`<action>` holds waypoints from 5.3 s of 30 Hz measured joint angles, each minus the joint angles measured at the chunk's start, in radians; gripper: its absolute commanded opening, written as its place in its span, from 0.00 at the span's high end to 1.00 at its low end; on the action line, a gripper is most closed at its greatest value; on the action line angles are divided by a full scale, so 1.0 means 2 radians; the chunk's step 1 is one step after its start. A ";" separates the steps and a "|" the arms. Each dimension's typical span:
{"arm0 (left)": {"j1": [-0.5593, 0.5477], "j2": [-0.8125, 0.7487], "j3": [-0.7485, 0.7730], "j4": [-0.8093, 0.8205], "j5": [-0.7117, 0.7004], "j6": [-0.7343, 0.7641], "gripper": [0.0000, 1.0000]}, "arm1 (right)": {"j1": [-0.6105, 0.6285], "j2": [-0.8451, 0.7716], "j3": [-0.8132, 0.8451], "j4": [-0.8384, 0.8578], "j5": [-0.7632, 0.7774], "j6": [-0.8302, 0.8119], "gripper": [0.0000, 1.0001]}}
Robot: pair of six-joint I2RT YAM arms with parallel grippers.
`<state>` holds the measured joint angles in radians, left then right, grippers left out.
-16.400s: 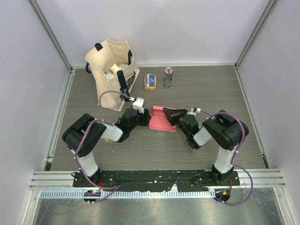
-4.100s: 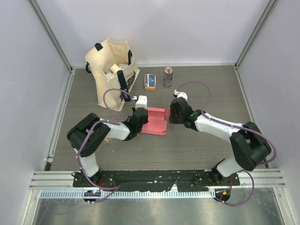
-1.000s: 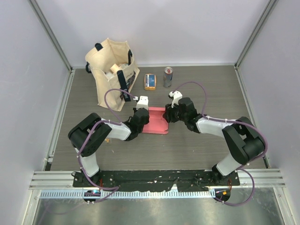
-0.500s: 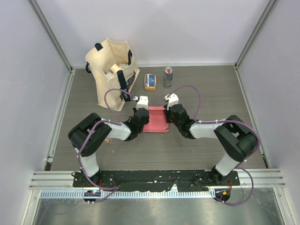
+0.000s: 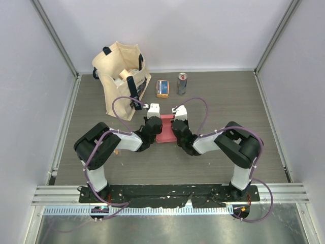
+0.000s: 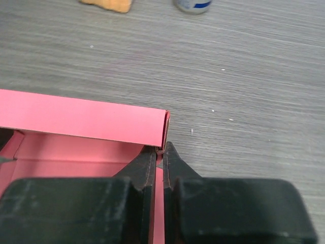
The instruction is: Fold the paper box
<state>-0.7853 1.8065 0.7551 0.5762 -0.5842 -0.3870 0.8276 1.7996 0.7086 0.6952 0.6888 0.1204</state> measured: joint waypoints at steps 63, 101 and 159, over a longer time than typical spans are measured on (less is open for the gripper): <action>-0.006 0.000 0.039 -0.082 0.006 -0.064 1.00 | -0.124 -0.199 -0.118 -0.087 -0.322 0.067 0.44; 0.100 -0.442 -0.126 -0.322 0.324 -0.239 0.17 | -0.064 -0.121 -0.015 -0.159 -0.188 0.123 0.65; 0.049 -0.308 -0.240 -0.063 0.310 -0.455 0.30 | -0.137 -0.033 -0.030 0.006 -0.296 0.085 0.98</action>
<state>-0.6872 1.1900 0.2745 0.4503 0.0364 -1.2980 0.5537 1.7340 0.6487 0.7082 0.0971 0.2909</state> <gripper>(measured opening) 0.685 0.070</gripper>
